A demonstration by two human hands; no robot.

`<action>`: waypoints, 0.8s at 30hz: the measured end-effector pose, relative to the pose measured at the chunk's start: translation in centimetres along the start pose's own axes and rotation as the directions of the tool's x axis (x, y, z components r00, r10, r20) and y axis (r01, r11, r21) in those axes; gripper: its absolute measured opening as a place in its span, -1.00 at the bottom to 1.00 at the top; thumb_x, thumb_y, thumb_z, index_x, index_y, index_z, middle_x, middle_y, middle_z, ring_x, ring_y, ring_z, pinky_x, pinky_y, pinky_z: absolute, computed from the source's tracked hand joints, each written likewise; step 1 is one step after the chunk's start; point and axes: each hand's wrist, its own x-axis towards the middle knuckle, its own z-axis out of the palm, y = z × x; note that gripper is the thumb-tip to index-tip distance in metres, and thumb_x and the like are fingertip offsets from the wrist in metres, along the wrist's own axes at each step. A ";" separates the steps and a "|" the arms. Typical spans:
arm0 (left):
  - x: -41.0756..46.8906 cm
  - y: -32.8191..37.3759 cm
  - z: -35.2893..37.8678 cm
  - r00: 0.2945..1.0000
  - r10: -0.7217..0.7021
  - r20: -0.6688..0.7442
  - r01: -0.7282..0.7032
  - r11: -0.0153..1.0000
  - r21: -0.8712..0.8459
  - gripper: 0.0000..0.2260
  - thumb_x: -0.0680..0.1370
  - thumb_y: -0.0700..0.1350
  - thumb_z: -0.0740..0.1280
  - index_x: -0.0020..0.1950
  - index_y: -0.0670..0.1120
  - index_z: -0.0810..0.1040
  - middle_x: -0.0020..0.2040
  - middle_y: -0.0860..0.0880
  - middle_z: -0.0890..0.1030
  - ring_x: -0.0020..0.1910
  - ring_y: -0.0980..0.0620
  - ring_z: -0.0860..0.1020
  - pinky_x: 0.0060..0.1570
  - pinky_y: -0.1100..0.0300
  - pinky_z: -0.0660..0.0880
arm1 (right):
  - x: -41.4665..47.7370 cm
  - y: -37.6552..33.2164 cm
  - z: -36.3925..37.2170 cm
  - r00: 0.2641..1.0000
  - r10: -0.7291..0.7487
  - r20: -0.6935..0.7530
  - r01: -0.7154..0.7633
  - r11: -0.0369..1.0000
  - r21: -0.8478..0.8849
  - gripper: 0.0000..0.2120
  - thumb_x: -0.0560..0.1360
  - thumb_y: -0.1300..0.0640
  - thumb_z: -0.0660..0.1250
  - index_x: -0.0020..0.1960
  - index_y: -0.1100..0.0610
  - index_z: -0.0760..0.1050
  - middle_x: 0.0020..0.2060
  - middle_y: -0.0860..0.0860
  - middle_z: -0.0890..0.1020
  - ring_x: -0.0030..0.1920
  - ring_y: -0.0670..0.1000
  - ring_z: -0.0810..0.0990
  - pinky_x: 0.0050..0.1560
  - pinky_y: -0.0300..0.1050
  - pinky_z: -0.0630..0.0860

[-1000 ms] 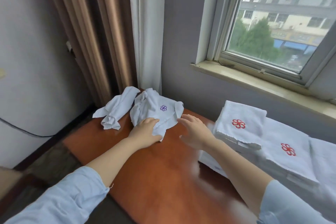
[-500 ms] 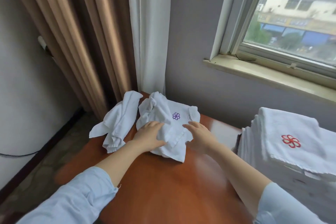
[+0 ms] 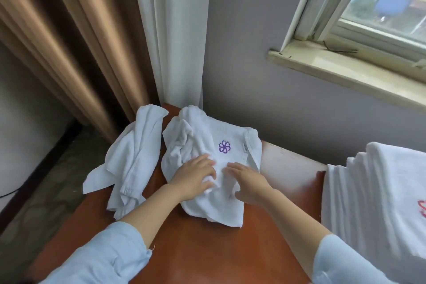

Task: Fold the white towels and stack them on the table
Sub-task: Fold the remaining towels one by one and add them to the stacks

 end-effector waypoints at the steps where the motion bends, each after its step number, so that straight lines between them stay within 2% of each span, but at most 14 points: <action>1: 0.3 -0.3 0.1 0.999 -0.025 -0.033 0.023 0.999 -0.042 -0.84 0.63 0.07 0.23 0.16 0.08 0.52 0.43 0.20 0.37 0.54 0.17 0.14 0.39 0.11 0.26 | 0.4 0.2 0.3 1.000 -0.003 -0.001 0.003 1.000 0.008 -0.29 0.45 0.14 0.38 0.54 -0.10 0.22 0.54 -0.16 0.22 0.53 -0.07 0.18 0.33 -0.17 0.29; 3: 0.9 -0.6 0.1 0.993 -0.075 -0.089 0.068 0.995 -0.078 -0.86 0.65 0.05 0.21 0.13 0.05 0.50 0.34 0.20 0.46 0.44 0.22 0.29 0.17 0.18 0.38 | 0.9 0.5 1.0 0.999 0.012 -0.049 -0.010 0.999 0.035 -0.37 0.46 0.12 0.36 0.49 -0.16 0.31 0.49 -0.20 0.32 0.46 -0.09 0.31 0.16 -0.20 0.38; 6: 1.2 -0.6 0.4 0.987 -0.108 -0.122 0.096 0.991 -0.097 -0.83 0.65 0.02 0.19 0.17 0.03 0.49 0.32 0.19 0.48 0.35 0.20 0.38 -0.01 0.25 0.29 | 1.2 0.8 1.5 0.986 0.038 -0.161 -0.027 0.997 0.071 -0.58 0.54 0.13 0.24 0.34 -0.17 0.50 0.35 -0.21 0.51 0.35 -0.09 0.46 0.09 -0.14 0.48; 8: 1.0 -0.4 0.6 0.983 -0.140 -0.123 0.123 0.984 -0.131 -0.80 0.66 0.01 0.16 0.22 0.01 0.49 0.33 0.16 0.47 0.32 0.15 0.43 0.01 0.23 0.33 | 1.2 0.7 1.3 0.973 0.090 -0.210 -0.060 0.987 0.148 -0.66 0.56 0.15 0.20 0.22 -0.14 0.58 0.19 -0.19 0.62 0.21 -0.03 0.56 0.01 -0.07 0.55; 11: 0.4 0.3 0.2 0.975 -0.189 -0.120 0.164 0.967 -0.193 -0.76 0.66 0.01 0.14 0.30 0.03 0.42 0.36 0.14 0.46 0.29 0.09 0.46 0.05 0.19 0.36 | 0.8 0.2 0.2 0.957 0.126 -0.262 -0.064 0.971 0.231 -0.74 0.57 0.16 0.18 0.14 -0.05 0.57 0.04 -0.11 0.67 0.05 0.05 0.60 -0.12 -0.05 0.53; 13: -0.1 1.1 -0.5 0.973 -0.189 -0.132 0.150 0.955 -0.255 -0.67 0.65 0.04 0.14 0.43 0.10 0.32 0.46 0.16 0.35 0.40 0.11 0.37 0.21 0.17 0.36 | 0.5 -0.4 -1.2 0.938 0.153 -0.311 -0.047 0.945 0.325 -0.73 0.57 0.20 0.14 0.13 0.02 0.56 0.00 -0.07 0.66 0.01 0.07 0.58 -0.09 -0.02 0.53; 14: -0.5 1.6 -1.1 0.975 -0.168 -0.146 0.125 0.955 -0.267 -0.61 0.65 0.07 0.13 0.50 0.13 0.25 0.53 0.16 0.25 0.49 0.13 0.25 0.33 0.14 0.30 | 0.1 -0.9 -2.1 0.923 0.175 -0.342 -0.030 0.920 0.390 -0.71 0.56 0.24 0.11 0.12 0.07 0.56 -0.05 -0.04 0.66 -0.01 0.07 0.57 -0.07 -0.01 0.52; 16: -1.5 2.8 -2.2 0.975 -0.114 -0.192 0.064 0.966 -0.251 -0.53 0.65 0.12 0.14 0.56 0.18 0.13 0.59 0.17 0.08 0.57 0.15 0.01 0.47 0.07 0.15 | -0.9 -2.1 -4.4 0.895 0.222 -0.388 0.018 0.850 0.526 -0.70 0.52 0.30 0.09 0.05 0.15 0.57 -0.18 -0.01 0.62 -0.09 0.06 0.56 -0.11 -0.06 0.48; 19: -3.0 5.2 -4.7 0.933 -0.116 -0.341 0.025 0.965 -0.261 -0.46 0.62 0.17 0.20 0.57 0.18 0.11 0.60 0.17 -0.01 0.58 0.10 -0.03 0.46 0.05 0.14 | -3.6 -4.1 -7.8 0.873 0.257 -0.414 0.125 0.703 0.700 -0.74 0.50 0.28 0.13 -0.16 0.09 0.56 -0.36 -0.12 0.56 -0.26 -0.03 0.52 -0.22 -0.11 0.46; 21: -4.3 7.1 -6.8 0.891 -0.109 -0.441 -0.009 0.966 -0.257 -0.43 0.58 0.24 0.21 0.56 0.12 0.19 0.60 0.11 0.03 0.59 0.06 -0.02 0.46 0.05 0.12 | -6.0 -5.6 -9.7 0.869 0.238 -0.434 0.240 0.564 0.790 -0.80 0.50 0.23 0.18 -0.17 0.14 0.57 -0.36 -0.12 0.56 -0.30 -0.08 0.51 -0.20 -0.10 0.46; 24: -6.4 9.9 -9.4 0.848 -0.092 -0.522 -0.049 0.967 -0.251 -0.40 0.55 0.34 0.12 0.49 0.06 0.33 0.57 0.02 0.23 0.58 -0.02 0.06 0.53 -0.06 0.03 | -9.5 -7.6 -12.1 0.875 0.214 -0.434 0.353 0.331 0.875 -0.72 0.54 0.33 0.15 -0.07 0.13 0.63 -0.25 -0.01 0.64 -0.21 -0.02 0.58 -0.10 -0.11 0.53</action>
